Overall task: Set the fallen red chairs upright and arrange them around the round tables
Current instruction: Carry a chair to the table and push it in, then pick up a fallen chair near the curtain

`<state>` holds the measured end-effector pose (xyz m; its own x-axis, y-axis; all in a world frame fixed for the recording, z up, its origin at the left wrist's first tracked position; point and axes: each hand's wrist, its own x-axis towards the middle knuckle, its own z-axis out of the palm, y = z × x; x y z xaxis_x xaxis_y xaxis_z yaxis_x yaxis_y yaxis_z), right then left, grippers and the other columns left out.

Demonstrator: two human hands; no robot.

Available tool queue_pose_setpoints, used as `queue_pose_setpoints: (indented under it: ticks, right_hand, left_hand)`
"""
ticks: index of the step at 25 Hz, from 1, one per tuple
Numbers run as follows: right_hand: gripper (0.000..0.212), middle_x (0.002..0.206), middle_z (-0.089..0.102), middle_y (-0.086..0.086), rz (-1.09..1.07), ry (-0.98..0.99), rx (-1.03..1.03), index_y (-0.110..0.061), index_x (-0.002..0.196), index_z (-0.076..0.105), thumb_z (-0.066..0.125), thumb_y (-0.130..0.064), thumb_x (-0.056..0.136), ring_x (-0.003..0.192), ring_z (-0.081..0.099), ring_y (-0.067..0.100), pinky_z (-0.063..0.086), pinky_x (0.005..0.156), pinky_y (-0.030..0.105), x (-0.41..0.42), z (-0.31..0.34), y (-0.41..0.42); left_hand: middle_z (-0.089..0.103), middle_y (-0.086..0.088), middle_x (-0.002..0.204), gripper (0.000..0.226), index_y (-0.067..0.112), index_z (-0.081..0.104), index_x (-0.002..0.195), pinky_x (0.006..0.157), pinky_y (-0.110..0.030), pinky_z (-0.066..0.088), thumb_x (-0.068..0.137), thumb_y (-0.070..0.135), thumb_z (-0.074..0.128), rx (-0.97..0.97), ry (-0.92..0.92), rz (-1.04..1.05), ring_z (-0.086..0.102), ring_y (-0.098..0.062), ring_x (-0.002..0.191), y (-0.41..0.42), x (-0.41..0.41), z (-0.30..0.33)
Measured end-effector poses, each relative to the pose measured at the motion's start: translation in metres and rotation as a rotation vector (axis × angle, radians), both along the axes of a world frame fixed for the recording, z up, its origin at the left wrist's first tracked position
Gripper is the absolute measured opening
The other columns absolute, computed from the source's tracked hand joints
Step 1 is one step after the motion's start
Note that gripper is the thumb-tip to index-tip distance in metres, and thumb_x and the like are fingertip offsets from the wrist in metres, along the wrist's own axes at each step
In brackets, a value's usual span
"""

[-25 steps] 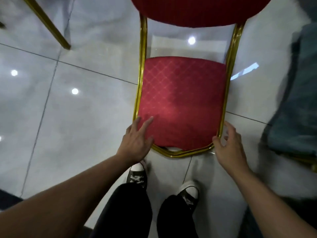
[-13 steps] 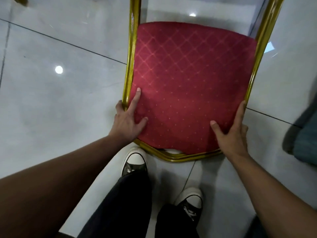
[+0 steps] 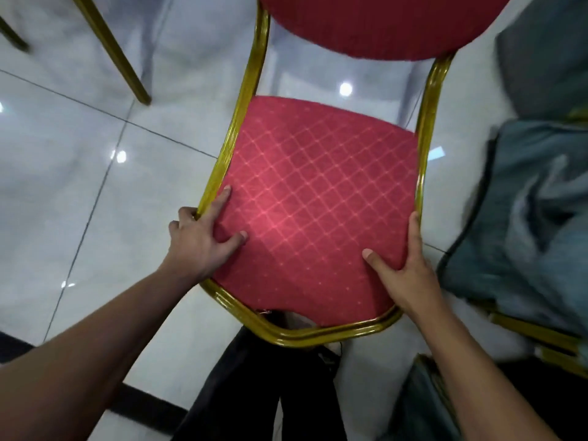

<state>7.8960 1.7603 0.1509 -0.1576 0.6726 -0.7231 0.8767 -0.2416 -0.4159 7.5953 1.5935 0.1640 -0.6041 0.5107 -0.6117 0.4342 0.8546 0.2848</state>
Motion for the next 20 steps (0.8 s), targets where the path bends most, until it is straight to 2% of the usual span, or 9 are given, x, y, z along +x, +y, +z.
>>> queue_pose_setpoints:
  ticks: [3, 7, 10, 13, 14, 17, 20]
  right_hand:
    - [0.115, 0.153, 0.043, 0.005, 0.087, -0.049, -0.09, -0.064, 0.146, -0.016, 0.06, -0.089, 0.064, 0.131, 0.051, 0.033, 0.041, 0.11, 0.048, -0.011, 0.129, 0.027]
    - [0.111, 0.158, 0.038, 0.004, 0.142, -0.113, -0.168, -0.037, 0.16, 0.005, 0.065, -0.077, 0.075, 0.138, 0.046, 0.032, 0.036, 0.115, 0.044, -0.027, 0.285, 0.073]
    - [0.087, 0.153, 0.045, 0.01, 0.185, -0.172, -0.087, -0.021, 0.156, 0.031, 0.063, -0.063, 0.087, 0.133, 0.049, 0.034, 0.039, 0.109, 0.039, -0.045, 0.377, 0.104]
    - [0.057, 0.123, 0.06, 0.013, 0.127, -0.208, 0.04, -0.011, 0.138, 0.056, 0.063, -0.046, 0.094, 0.107, 0.059, 0.033, 0.049, 0.088, 0.036, -0.059, 0.438, 0.12]
    - [0.051, 0.117, 0.062, 0.013, 0.078, -0.194, 0.1, -0.008, 0.133, 0.059, 0.061, -0.042, 0.095, 0.103, 0.06, 0.032, 0.05, 0.086, 0.036, -0.063, 0.45, 0.121]
    - [0.052, 0.133, 0.057, 0.02, -0.071, -0.123, 0.32, -0.008, 0.138, 0.052, 0.044, -0.043, 0.1, 0.12, 0.053, 0.038, 0.045, 0.103, 0.047, -0.078, 0.474, 0.111]
    - [0.069, 0.155, 0.034, 0.018, -0.11, -0.026, 0.446, -0.022, 0.151, 0.031, 0.022, -0.067, 0.099, 0.139, 0.035, 0.039, 0.033, 0.11, 0.055, -0.092, 0.487, 0.093]
  left_hand:
    - [0.041, -0.023, 0.14, 0.078, 0.054, 0.018, 0.152, 0.113, -0.048, 0.03, 0.085, 0.072, 0.053, -0.066, 0.056, 0.0, 0.037, -0.041, 0.132, 0.006, -0.001, 0.133]
    - [0.043, -0.019, 0.132, 0.071, 0.044, 0.038, 0.146, 0.105, -0.05, 0.04, 0.083, 0.072, 0.053, -0.104, 0.121, 0.053, 0.044, -0.045, 0.123, 0.027, 0.003, 0.292]
    - [0.045, -0.018, 0.13, 0.064, 0.032, 0.05, 0.139, 0.105, -0.046, 0.04, 0.086, 0.067, 0.053, -0.104, 0.098, 0.077, 0.046, -0.044, 0.122, 0.051, 0.0, 0.384]
    - [0.047, -0.021, 0.133, 0.062, 0.024, 0.052, 0.138, 0.11, -0.046, 0.035, 0.093, 0.064, 0.041, -0.024, 0.019, 0.072, 0.042, -0.042, 0.127, 0.066, 0.002, 0.446]
    - [0.045, -0.021, 0.137, 0.061, 0.023, 0.049, 0.139, 0.113, -0.048, 0.032, 0.096, 0.064, 0.034, 0.012, 0.003, 0.034, 0.038, -0.043, 0.131, 0.069, 0.008, 0.459]
    - [0.034, -0.01, 0.155, 0.05, 0.029, 0.029, 0.143, 0.12, -0.061, 0.013, 0.102, 0.052, 0.014, 0.122, 0.126, -0.264, 0.018, -0.044, 0.147, 0.075, 0.027, 0.48]
    - [0.03, -0.006, 0.159, 0.066, 0.034, 0.026, 0.151, 0.122, -0.058, 0.005, 0.097, 0.06, -0.003, 0.265, 0.221, -0.301, 0.012, -0.035, 0.151, 0.083, 0.022, 0.496]
